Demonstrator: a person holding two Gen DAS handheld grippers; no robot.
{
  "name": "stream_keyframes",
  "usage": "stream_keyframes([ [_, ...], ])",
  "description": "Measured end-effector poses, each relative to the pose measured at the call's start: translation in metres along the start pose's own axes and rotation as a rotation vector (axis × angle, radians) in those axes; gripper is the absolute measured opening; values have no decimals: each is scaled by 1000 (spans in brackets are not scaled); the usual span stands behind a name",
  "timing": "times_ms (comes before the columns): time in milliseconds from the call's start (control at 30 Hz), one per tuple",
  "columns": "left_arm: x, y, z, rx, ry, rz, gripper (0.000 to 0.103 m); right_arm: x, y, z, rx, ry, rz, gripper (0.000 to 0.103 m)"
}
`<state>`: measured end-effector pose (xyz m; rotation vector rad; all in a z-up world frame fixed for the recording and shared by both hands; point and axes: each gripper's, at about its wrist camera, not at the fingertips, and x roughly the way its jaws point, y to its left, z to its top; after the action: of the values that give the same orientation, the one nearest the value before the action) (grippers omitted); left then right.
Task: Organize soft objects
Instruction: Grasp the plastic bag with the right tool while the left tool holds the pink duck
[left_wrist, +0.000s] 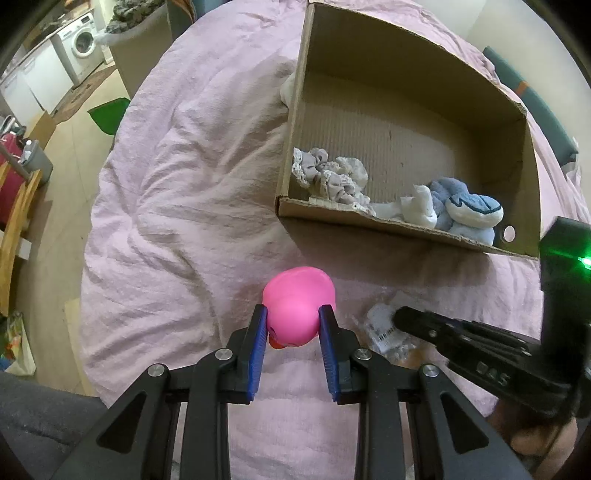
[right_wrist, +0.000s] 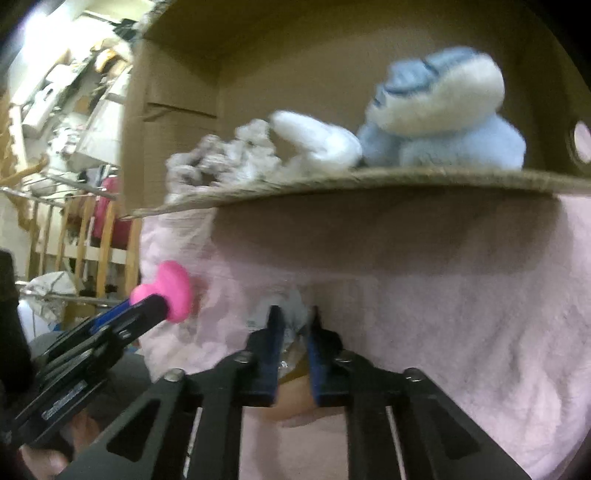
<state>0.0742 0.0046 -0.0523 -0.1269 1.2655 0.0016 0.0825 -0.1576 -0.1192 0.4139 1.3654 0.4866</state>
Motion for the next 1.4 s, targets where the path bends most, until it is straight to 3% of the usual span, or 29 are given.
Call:
stream_keyframes([
  [300, -10, 3, -2, -10, -29, -4, 25, -57, 24, -11, -41, -134, 124, 10],
  [833, -28, -1, -7, 31, -102, 14, 25, -95, 1, -28, 7, -234, 58, 10],
  [1167, -68, -8, 4, 49, -235, -10, 25, -137, 6, -26, -43, -362, 49, 10],
  [1400, -88, -22, 25, 93, -298, -13, 25, -172, -5, -6, -41, -454, 9, 9],
])
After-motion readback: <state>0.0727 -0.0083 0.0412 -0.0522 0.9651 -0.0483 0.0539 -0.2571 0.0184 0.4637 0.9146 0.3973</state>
